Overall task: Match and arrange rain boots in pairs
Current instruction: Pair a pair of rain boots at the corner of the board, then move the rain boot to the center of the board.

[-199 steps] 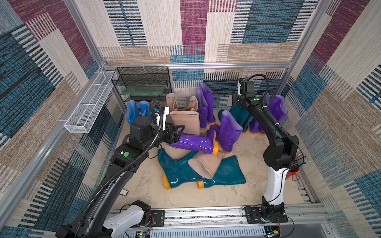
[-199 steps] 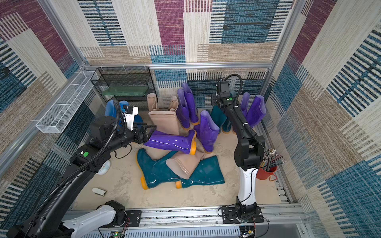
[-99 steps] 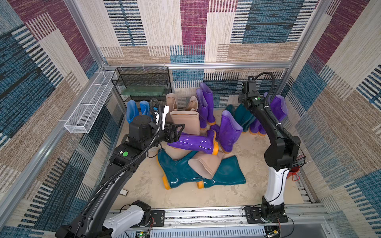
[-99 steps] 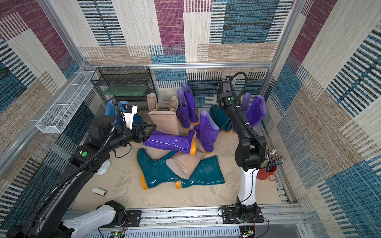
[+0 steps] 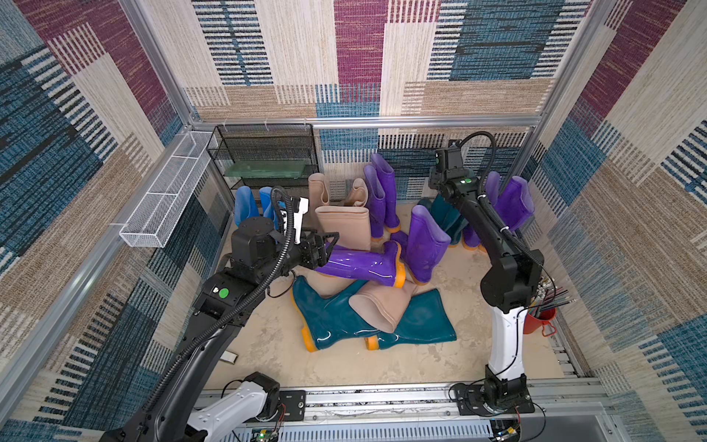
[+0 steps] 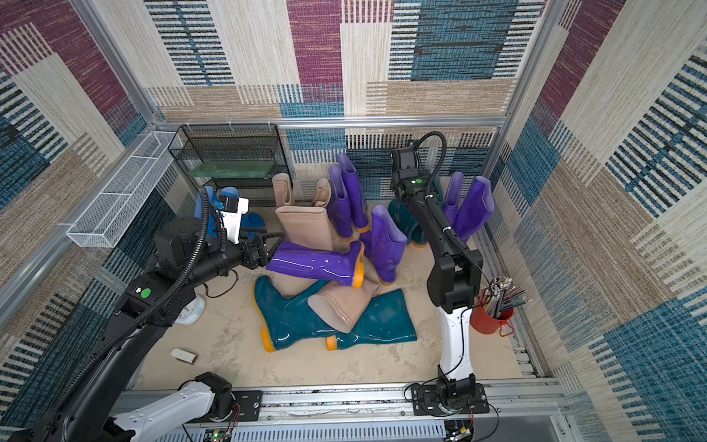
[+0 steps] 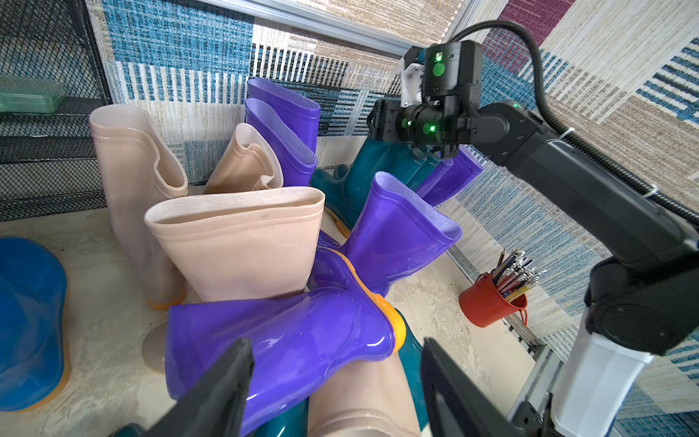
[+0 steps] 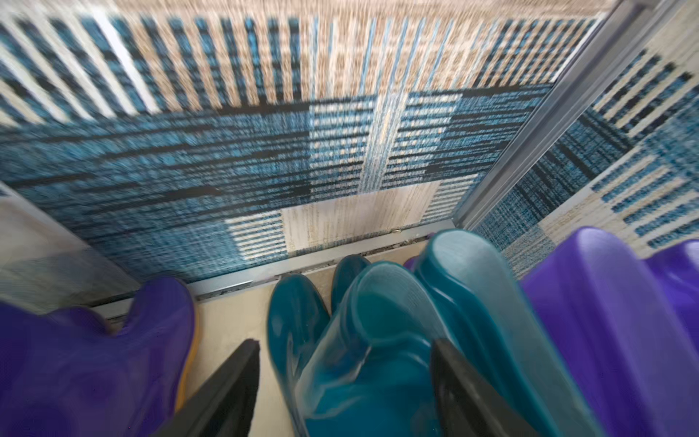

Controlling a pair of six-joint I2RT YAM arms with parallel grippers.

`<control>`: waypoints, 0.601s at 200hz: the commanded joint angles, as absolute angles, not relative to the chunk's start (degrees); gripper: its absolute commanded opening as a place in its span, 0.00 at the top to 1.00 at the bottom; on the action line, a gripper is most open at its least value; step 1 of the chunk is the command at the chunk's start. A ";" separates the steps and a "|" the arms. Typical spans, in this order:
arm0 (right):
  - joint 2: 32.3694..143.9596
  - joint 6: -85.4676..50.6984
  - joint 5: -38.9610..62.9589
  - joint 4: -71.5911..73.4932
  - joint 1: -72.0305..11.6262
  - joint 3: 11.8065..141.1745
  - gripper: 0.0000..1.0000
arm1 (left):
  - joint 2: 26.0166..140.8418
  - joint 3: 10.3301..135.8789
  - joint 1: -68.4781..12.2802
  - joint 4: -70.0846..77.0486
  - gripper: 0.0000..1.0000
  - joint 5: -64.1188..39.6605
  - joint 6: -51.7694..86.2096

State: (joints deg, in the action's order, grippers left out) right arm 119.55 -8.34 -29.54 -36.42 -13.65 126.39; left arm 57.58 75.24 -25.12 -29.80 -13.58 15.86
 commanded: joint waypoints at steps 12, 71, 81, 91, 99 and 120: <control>110.51 -10.36 -25.92 -38.38 -14.76 124.91 0.20 | 56.04 74.33 -25.04 -33.15 0.28 -10.11 15.61; 81.67 -7.23 -20.18 -31.46 -26.37 95.03 0.11 | 51.40 71.42 -25.03 -37.13 0.27 -8.88 22.19; 75.74 -4.24 -15.08 -27.96 -29.52 88.00 0.09 | 50.49 71.23 -25.05 -39.02 0.27 -7.55 23.40; 70.56 -2.43 -13.67 -25.91 -34.45 82.64 0.05 | 49.13 70.50 -25.05 -40.58 0.27 -5.28 24.78; 68.00 -2.17 -13.80 -25.89 -38.41 79.95 0.04 | 47.70 69.40 -25.03 -41.22 0.27 -4.00 25.46; 66.11 -2.68 -19.31 -27.84 -48.46 76.12 0.04 | 46.15 67.33 -25.03 -43.60 0.27 -2.26 28.57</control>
State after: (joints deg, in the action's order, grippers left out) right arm 67.66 -4.14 -16.80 -30.00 -40.75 79.83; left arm 47.22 68.93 -25.15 -39.46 -5.74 22.87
